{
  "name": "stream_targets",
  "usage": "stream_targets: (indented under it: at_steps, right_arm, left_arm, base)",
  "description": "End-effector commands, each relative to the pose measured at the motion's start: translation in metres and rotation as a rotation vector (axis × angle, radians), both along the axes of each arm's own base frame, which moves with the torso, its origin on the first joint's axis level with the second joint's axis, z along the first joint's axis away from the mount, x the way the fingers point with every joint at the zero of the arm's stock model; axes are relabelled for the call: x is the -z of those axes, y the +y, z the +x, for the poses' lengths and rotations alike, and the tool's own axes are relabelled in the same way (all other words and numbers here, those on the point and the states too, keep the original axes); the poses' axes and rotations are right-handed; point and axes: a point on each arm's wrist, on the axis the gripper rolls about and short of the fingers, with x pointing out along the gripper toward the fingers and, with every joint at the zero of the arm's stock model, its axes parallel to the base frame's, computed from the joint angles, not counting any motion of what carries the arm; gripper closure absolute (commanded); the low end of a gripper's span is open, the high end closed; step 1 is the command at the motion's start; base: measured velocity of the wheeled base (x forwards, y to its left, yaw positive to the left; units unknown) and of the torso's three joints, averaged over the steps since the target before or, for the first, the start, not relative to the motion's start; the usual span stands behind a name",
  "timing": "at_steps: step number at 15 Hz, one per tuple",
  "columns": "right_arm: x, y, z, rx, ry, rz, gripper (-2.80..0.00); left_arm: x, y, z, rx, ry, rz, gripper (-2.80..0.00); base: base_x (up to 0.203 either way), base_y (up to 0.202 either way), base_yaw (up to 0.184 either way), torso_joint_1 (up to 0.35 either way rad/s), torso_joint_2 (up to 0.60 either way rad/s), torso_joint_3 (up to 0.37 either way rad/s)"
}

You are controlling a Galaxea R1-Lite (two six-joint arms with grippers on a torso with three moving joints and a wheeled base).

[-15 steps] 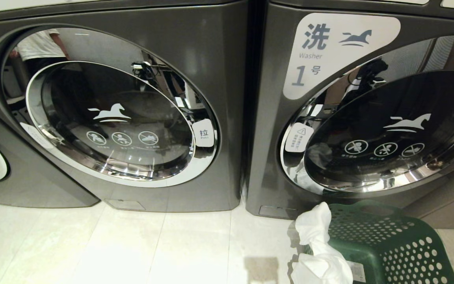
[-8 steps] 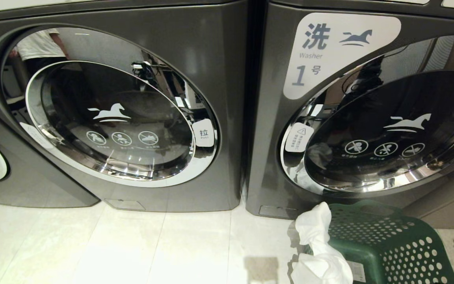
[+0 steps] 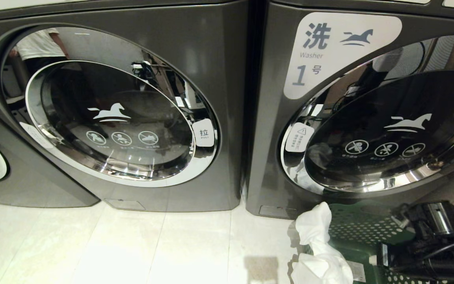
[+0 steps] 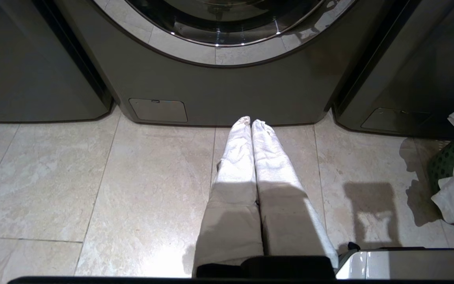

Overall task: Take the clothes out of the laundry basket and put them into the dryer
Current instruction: Take the clothes out of the basket

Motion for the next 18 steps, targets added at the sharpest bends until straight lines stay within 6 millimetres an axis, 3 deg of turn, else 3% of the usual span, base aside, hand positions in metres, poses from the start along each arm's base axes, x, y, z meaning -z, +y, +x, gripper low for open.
stream_targets:
  at_steps: [1,6,10,18]
  right_arm:
    - [0.029,0.0,0.018,-0.028,0.088,-0.011,0.0]
    - [0.023,-0.001,0.086,-0.075,-0.042,-0.036,0.0]
    - [0.031,0.0,0.12,-0.137,-0.007,-0.071,0.0]
    - [0.053,0.005,0.164,-0.182,0.002,-0.032,0.0]
  left_arm:
    - [0.0,0.0,0.0,0.0,0.0,0.0,0.0]
    - [0.0,0.0,0.0,0.0,0.0,0.0,0.0]
    - [0.0,0.0,0.0,0.0,-0.001,0.0,0.0]
    - [0.0,0.0,0.0,0.0,0.0,0.0,0.0]
  base:
    - [0.0,0.0,0.0,0.0,0.0,0.0]
    - [0.0,0.0,0.0,0.0,0.0,0.0]
    - [0.0,0.0,0.0,0.0,0.0,0.0]
    - [0.0,0.0,0.0,0.0,0.0,0.0]
